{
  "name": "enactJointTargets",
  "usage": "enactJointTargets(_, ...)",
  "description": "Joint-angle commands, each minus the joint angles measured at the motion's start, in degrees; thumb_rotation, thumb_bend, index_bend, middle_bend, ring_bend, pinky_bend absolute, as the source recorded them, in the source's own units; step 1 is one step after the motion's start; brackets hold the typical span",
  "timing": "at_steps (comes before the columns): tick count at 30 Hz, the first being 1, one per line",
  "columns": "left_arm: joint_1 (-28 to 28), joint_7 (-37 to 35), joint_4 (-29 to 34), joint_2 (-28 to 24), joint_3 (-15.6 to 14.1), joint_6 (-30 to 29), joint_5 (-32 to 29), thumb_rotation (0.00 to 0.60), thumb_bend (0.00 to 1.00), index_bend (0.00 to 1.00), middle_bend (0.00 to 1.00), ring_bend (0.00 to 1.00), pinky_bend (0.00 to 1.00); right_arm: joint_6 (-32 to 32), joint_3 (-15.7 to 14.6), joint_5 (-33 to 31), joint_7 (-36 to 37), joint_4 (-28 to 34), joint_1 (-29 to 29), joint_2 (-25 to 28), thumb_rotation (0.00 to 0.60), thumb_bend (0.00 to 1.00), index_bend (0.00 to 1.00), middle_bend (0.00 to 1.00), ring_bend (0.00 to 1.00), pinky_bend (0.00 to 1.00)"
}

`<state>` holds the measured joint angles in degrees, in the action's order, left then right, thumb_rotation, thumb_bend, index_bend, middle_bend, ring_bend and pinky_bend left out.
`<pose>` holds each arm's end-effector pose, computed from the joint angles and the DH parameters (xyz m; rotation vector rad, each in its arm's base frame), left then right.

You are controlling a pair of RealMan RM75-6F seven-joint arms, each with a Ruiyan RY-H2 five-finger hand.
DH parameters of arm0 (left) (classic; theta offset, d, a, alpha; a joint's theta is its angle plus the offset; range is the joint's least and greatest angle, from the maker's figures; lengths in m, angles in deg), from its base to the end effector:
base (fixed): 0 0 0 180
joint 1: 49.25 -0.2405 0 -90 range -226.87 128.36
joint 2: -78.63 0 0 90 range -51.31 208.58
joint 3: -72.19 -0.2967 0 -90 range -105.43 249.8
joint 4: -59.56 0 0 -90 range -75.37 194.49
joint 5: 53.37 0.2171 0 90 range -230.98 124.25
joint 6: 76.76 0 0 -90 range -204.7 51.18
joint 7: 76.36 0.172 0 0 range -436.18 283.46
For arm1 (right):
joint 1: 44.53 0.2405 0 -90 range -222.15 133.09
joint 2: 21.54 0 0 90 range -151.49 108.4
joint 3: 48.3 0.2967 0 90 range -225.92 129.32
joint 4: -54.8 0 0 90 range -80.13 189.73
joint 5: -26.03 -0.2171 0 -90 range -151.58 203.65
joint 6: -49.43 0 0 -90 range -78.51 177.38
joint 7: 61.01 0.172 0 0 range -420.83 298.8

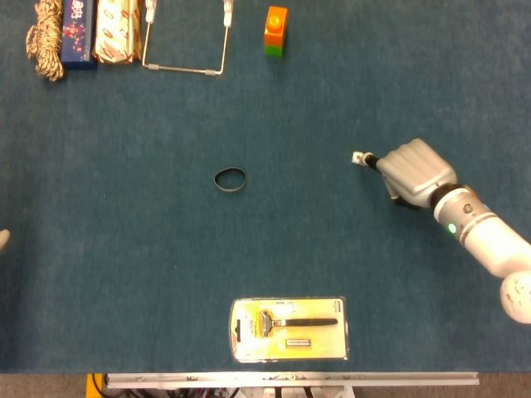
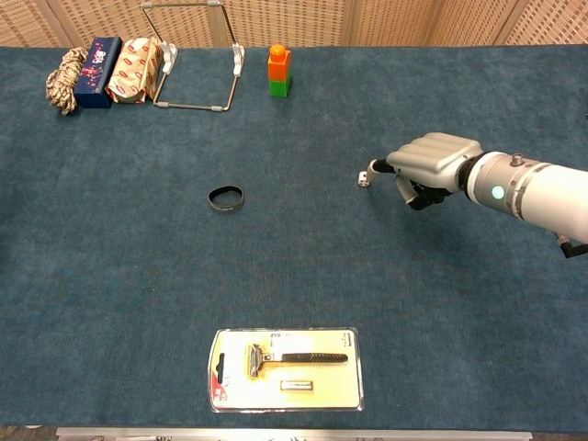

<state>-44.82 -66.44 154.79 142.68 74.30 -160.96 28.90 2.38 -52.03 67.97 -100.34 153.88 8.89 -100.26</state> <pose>-0.3536 0.2061 0.1649 -1.3908 -0.8645 -0.7567 -0.1880 -0.3565 -0.0366 2.1924 -0.8890 0.3927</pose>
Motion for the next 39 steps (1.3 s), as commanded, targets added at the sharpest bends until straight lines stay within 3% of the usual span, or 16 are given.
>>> enactJointTargets(1,0.0,-0.1,0.0,0.0,0.0,-0.1,0.1,0.600,0.03,0.00,0.00,0.01,0.00,-0.5,0.1,0.4,0.2,0.2,0.1,0.0,0.589,1.00,0.20,1.00,1.00,1.00)
enactJointTargets(11,-0.1,-0.2,-0.1,0.1,-0.1,0.1,0.2,0.600,0.03,0.00,0.00,0.01,0.00,-1.6,-0.8,-0.6,0.3,0.6,0.1,1.5,0.587,1.00,0.20,1.00,1.00,1.00)
enactJointTargets(30,-0.3,-0.3,0.0,-0.1,-0.1,0.2,-0.2,0.600,0.03,0.00,0.00,0.01,0.00,1.6,0.9,-3.6,1.6,-6.8,2.9,-3.2,0.588,1.00,0.20,1.00,1.00,1.00)
enactJointTargets(39,-0.3,-0.7,-0.3,-0.1,-0.1,0.3,-0.4,0.600,0.03,0.00,0.00,0.01,0.00,1.8,-0.3,-5.6,0.4,-7.2,3.9,-3.9,0.587,1.00,0.20,1.00,1.00,1.00)
